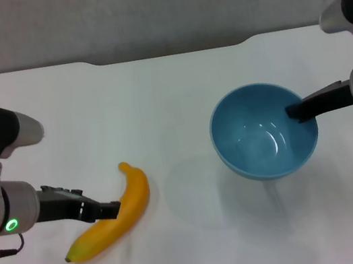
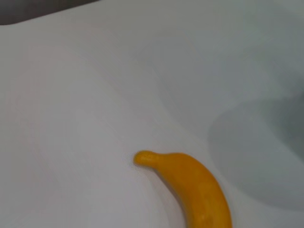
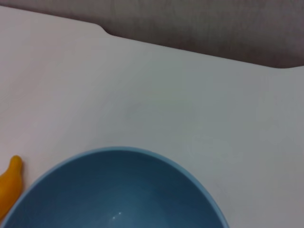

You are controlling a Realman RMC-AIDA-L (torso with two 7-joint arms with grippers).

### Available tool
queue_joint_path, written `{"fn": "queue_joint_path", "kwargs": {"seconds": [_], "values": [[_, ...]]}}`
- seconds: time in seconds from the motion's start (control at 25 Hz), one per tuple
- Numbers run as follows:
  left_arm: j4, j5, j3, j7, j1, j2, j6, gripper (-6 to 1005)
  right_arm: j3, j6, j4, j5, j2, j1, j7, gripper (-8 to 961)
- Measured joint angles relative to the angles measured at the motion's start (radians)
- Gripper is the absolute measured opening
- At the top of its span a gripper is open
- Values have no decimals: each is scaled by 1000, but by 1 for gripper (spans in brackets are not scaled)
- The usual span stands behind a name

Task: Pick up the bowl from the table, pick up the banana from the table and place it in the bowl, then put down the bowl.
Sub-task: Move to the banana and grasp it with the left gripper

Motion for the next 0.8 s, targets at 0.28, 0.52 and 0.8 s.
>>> {"fn": "queue_joint_path", "kwargs": {"seconds": [0.28,0.52,0.8], "values": [[72,-10,8,54,-27,-3,9,827,5,5,1,-2,0,-4,-1,25],[124,-53,13,103,-44,-5,28,825,5,7,4,2,1,-9,-2,25],[177,-102,18,182,-41,-5,78,823,5,10,6,5,2,-10,-3,25]]}}
